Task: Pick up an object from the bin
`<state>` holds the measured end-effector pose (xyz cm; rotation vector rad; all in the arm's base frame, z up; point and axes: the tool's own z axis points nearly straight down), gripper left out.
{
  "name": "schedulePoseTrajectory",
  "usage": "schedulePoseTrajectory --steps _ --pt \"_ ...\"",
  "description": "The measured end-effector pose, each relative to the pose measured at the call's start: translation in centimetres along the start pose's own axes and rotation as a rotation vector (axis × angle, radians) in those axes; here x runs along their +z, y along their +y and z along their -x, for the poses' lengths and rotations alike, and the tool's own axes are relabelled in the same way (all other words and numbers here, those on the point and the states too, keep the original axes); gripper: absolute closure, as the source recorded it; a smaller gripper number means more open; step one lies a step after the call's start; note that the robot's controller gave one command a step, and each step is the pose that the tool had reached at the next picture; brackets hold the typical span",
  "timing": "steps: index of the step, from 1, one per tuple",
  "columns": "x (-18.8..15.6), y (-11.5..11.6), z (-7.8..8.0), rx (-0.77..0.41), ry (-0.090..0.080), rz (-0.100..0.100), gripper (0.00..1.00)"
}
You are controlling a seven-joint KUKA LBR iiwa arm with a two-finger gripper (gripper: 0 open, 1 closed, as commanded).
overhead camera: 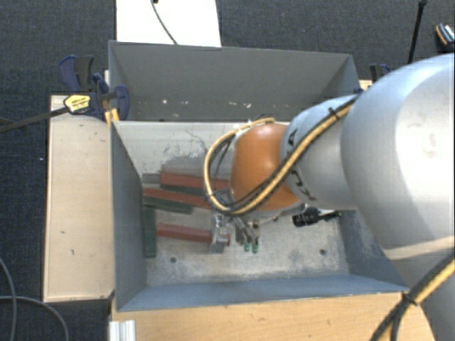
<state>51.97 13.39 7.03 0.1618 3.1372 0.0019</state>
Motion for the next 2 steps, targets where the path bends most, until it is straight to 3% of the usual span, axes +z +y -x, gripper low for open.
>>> schedulePoseTrajectory --steps 1,2 --pt "-2.5 -5.9 3.2 -0.143 -0.006 -0.002 1.0" --pt "-18.8 -6.2 2.5 -0.159 -0.011 0.0 1.0"
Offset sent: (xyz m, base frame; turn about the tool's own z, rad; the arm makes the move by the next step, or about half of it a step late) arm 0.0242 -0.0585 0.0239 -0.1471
